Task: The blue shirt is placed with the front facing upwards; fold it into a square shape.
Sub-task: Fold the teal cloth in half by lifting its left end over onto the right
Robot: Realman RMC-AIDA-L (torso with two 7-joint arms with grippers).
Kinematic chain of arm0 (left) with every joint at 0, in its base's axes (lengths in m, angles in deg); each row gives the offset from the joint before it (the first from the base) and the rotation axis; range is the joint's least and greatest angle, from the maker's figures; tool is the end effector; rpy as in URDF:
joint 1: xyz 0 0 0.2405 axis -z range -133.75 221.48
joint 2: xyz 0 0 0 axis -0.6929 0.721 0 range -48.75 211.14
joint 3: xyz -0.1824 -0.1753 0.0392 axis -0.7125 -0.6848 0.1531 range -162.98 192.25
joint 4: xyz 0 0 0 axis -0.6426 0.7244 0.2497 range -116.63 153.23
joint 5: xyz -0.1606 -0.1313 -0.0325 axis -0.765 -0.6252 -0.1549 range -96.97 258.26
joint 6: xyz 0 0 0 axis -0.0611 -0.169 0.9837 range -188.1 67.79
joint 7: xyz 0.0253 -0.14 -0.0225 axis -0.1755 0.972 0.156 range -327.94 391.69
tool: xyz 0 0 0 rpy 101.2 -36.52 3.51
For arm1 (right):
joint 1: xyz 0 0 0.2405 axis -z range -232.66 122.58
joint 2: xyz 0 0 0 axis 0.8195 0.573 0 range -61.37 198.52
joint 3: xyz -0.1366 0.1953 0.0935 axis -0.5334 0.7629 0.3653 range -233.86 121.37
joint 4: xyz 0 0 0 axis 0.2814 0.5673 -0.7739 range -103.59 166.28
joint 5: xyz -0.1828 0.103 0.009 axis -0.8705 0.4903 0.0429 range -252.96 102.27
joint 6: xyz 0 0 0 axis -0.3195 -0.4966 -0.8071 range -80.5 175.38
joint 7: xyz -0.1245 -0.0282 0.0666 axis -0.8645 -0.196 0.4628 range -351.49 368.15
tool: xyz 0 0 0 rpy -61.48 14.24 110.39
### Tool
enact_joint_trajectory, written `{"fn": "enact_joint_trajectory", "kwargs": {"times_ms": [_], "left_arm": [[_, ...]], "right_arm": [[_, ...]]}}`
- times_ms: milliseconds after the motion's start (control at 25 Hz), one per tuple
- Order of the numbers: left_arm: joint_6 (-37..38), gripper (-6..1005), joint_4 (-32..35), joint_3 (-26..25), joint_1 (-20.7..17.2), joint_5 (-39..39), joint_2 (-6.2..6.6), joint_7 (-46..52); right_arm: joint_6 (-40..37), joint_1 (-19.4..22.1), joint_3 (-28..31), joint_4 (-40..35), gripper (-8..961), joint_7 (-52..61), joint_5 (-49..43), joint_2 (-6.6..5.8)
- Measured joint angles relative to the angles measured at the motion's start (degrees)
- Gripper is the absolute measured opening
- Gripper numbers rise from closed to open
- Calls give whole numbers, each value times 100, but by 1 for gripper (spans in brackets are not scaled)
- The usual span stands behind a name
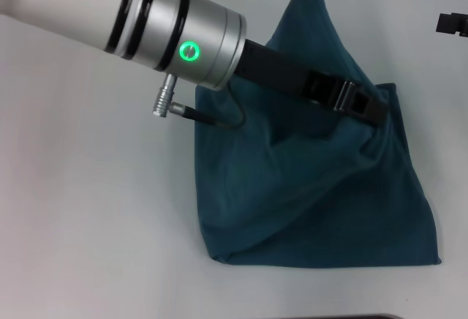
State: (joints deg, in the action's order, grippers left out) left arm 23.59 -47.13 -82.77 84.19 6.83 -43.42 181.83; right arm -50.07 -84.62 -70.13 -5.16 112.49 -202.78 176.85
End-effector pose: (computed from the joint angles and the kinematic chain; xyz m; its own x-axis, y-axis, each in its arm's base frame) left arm -0.0612 0.3206 -0.0711 0.6722 0.7299 0.1240 0.6797 -0.6748 0.2875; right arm 0.3257 0.3235 0.1105 0.4331 -0.6467 -0.6278 -0.8493 -0.5261 -0.0440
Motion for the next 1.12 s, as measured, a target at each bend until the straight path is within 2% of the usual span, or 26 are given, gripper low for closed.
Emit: {"fn": "enact_joint_trajectory", "kwargs": {"times_ms": [200, 480, 640, 840, 1120], "left_arm": [[-315, 1, 303, 118, 130, -70, -2, -44], [-845, 0, 802, 541, 372, -314, -1, -146], [-951, 0, 1276, 629, 447, -754, 0, -591], [-984, 97, 1631, 735, 450, -1280, 2, -1121], [-910, 364, 1385, 533, 76, -1195, 83, -1257]], "right_arm": [[-8, 5, 1, -7, 720, -1, 0, 0], [5, -10, 1, -25, 720, -8, 0, 0], [5, -18, 0, -32, 720, -6, 0, 0], [9, -37, 0, -32, 720, 8, -7, 0], [19, -45, -7, -32, 720, 46, -33, 0]]}}
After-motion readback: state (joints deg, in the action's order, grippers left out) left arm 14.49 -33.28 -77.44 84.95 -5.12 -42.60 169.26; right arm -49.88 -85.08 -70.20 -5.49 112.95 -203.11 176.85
